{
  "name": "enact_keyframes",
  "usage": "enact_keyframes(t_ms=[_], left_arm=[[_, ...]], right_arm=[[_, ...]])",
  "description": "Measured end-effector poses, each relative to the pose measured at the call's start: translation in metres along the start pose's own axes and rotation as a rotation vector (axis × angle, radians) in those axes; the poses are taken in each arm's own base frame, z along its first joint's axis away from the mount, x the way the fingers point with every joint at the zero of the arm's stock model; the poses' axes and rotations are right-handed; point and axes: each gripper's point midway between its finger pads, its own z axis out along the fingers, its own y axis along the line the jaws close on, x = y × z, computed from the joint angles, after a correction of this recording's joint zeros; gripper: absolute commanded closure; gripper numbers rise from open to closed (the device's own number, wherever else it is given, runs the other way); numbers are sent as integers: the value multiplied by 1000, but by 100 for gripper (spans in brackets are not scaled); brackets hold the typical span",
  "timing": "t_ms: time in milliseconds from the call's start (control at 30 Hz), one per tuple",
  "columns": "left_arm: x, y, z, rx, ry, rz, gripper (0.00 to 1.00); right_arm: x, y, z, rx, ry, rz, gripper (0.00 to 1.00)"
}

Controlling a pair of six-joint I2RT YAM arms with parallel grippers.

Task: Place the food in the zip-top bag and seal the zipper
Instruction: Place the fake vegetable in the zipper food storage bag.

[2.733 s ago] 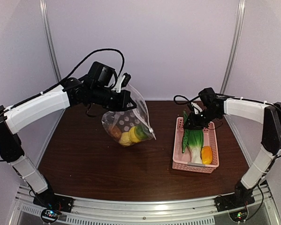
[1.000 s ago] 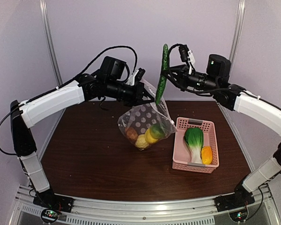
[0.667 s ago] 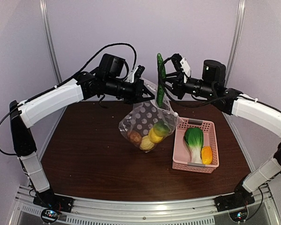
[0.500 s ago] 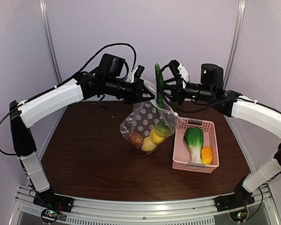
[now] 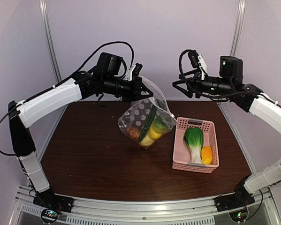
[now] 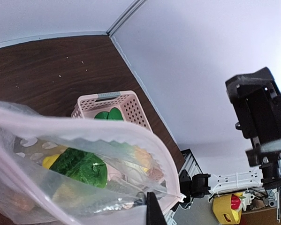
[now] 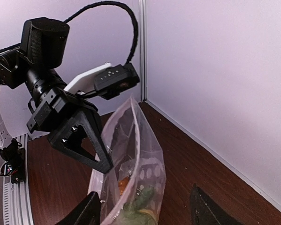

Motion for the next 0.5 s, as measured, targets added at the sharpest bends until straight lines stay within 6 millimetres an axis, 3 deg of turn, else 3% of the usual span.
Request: enact_keyframes(t_ms=[133, 267, 367, 500], left_arm=[[-7, 7, -6, -56, -27, 33, 100], [-11, 14, -12, -95, -23, 69, 100], [-4, 21, -11, -113, 2, 73, 100], [11, 35, -4, -137, 42, 64, 100]], right_arm=[[8, -43, -34, 115, 42, 64, 36], [38, -76, -64, 232, 161, 79, 34], [82, -78, -76, 244, 331, 67, 33], [159, -69, -91, 222, 588, 101, 33]])
